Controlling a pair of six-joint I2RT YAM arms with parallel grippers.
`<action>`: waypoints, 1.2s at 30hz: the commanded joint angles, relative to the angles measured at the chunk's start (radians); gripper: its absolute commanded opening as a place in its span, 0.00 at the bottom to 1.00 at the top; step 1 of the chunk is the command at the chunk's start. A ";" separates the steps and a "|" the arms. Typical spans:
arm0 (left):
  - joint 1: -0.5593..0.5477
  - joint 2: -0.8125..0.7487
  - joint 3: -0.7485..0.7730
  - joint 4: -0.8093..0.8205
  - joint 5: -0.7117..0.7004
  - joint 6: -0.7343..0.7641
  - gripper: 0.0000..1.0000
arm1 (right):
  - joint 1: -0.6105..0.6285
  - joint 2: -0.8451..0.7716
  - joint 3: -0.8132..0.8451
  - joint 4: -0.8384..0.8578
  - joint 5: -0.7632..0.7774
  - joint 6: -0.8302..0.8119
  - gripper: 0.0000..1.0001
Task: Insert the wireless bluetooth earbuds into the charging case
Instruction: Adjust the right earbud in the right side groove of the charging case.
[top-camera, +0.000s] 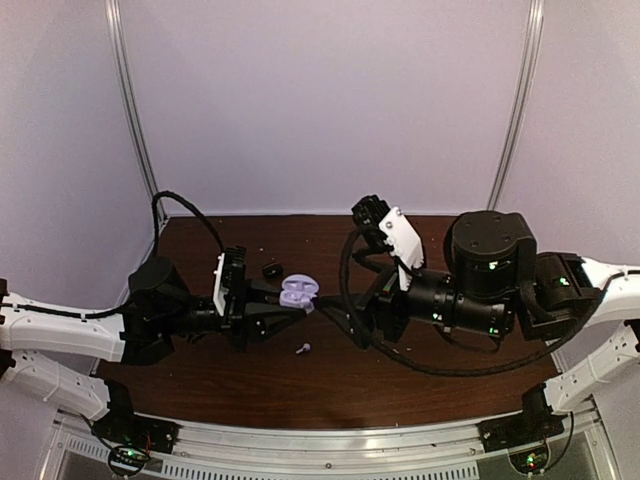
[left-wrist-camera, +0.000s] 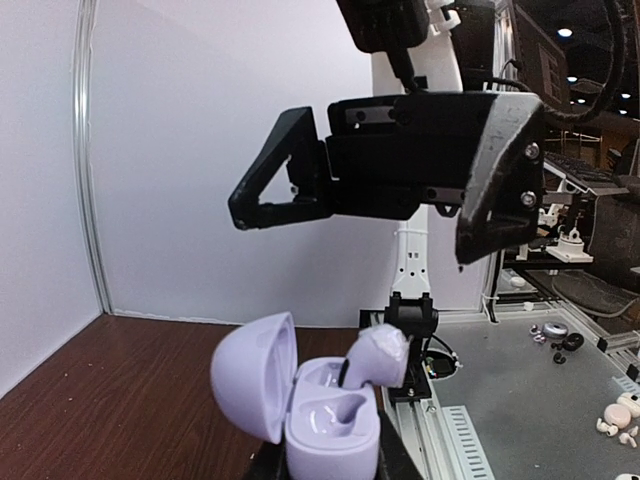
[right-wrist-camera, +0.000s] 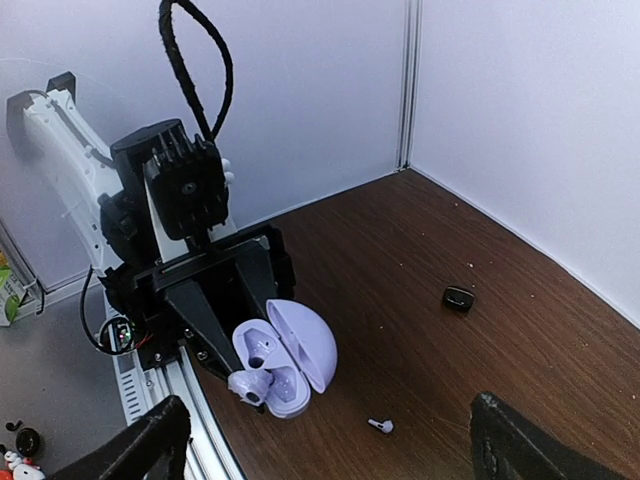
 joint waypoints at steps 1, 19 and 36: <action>0.005 -0.013 0.000 0.057 0.031 -0.006 0.00 | -0.024 0.005 0.009 0.018 -0.049 0.019 0.97; 0.005 -0.013 0.000 0.048 0.046 0.013 0.00 | -0.065 0.038 0.024 0.003 -0.098 0.014 0.95; 0.005 -0.025 0.002 0.036 0.061 0.025 0.00 | -0.109 0.041 0.027 -0.029 -0.087 0.021 0.93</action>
